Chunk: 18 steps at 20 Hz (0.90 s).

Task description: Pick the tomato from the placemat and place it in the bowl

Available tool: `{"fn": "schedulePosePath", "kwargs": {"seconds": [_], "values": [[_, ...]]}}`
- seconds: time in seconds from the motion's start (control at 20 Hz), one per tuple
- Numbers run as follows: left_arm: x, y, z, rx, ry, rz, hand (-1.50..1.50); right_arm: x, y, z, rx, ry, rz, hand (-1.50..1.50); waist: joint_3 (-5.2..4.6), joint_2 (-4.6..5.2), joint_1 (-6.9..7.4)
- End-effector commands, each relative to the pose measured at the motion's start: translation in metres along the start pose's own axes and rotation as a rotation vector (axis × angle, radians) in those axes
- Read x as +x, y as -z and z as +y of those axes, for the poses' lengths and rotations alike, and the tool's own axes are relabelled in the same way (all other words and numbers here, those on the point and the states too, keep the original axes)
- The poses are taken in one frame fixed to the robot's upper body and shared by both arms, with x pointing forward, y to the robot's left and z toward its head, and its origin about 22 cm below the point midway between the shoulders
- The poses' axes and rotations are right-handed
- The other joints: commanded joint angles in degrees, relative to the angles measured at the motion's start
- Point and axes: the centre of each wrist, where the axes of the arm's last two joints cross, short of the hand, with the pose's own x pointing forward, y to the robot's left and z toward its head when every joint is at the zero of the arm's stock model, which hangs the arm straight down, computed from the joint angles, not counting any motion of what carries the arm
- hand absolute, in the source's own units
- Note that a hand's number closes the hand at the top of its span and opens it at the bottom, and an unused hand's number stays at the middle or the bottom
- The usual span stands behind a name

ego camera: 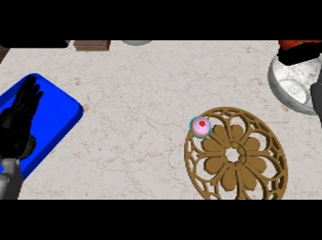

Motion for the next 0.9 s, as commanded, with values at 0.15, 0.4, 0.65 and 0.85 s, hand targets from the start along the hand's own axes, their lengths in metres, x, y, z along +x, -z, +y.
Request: {"fn": "schedulePosePath", "kwargs": {"seconds": [0.15,0.4,0.65,0.85], "values": [[0.009,0.008,-0.014,-0.004,-0.004,0.002,0.00,-0.080,0.029,0.026,0.001,0.069,0.046,1.50,0.04,0.29,0.32],[0.010,0.000,-0.022,-0.008,0.006,-0.034,0.00,-0.101,0.062,0.033,0.016,0.067,0.040,1.50,0.05,0.42,1.13],[0.009,0.007,-0.013,-0.030,0.001,-0.020,0.00,-0.138,0.076,0.036,-0.011,0.072,0.040,1.50,0.09,0.83,1.79],[0.025,0.020,-0.006,-0.023,0.000,-0.033,0.00,-0.174,0.072,0.039,0.196,-0.152,0.268,1.50,0.04,1.17,2.00]]}}
